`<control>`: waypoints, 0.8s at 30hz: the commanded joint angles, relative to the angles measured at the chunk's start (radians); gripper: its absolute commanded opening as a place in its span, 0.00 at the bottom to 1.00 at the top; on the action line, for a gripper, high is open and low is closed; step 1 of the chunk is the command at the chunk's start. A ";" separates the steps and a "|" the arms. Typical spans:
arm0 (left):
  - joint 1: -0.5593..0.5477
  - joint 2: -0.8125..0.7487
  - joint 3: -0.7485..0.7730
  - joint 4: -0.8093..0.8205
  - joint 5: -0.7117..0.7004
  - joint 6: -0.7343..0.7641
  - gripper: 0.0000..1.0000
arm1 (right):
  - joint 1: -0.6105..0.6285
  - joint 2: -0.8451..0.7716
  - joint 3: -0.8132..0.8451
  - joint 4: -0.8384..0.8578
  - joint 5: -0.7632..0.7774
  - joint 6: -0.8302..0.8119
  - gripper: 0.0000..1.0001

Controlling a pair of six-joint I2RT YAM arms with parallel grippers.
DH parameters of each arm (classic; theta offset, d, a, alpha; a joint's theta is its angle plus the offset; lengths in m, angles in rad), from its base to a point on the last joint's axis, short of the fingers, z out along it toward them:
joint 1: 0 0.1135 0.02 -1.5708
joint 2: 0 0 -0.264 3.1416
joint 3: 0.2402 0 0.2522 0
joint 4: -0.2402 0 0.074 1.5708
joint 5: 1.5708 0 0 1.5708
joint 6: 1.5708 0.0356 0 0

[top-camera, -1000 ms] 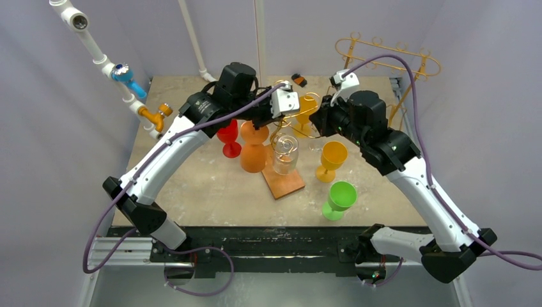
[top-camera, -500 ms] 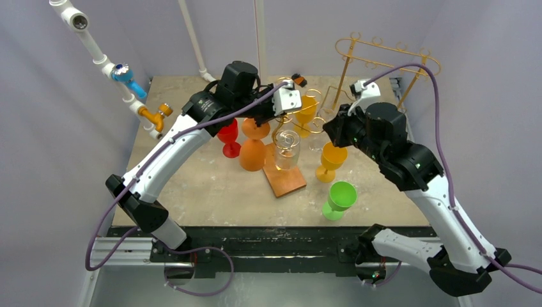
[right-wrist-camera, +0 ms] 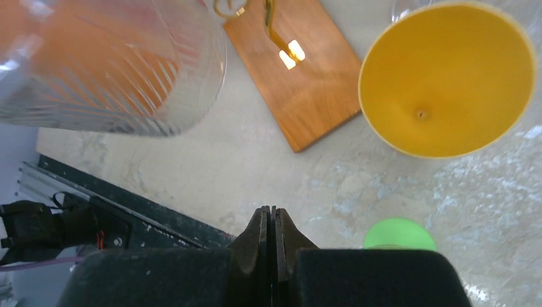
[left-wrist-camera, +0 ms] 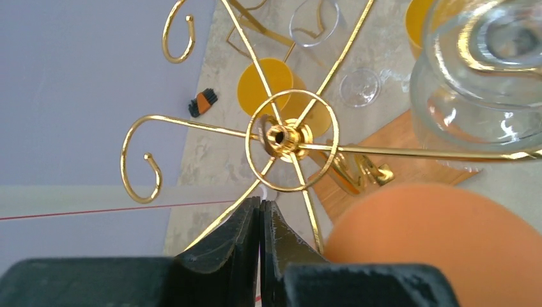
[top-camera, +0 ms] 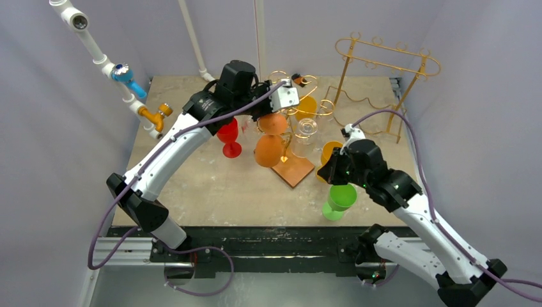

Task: Place the wine glass upside down on the wine glass rack
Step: Adjust the wine rack at the center of the board, then move the wine glass to the center of the board.

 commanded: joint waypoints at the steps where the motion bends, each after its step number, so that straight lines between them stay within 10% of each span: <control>1: 0.017 -0.024 -0.009 0.001 -0.058 0.022 0.09 | 0.004 0.028 -0.023 0.113 -0.052 0.063 0.00; 8: 0.017 -0.029 -0.002 0.048 -0.076 0.000 0.42 | 0.004 0.078 0.118 0.055 -0.009 0.015 0.00; 24: 0.017 -0.051 0.116 0.108 -0.029 -0.127 0.52 | 0.005 0.046 -0.009 0.090 0.007 0.114 0.00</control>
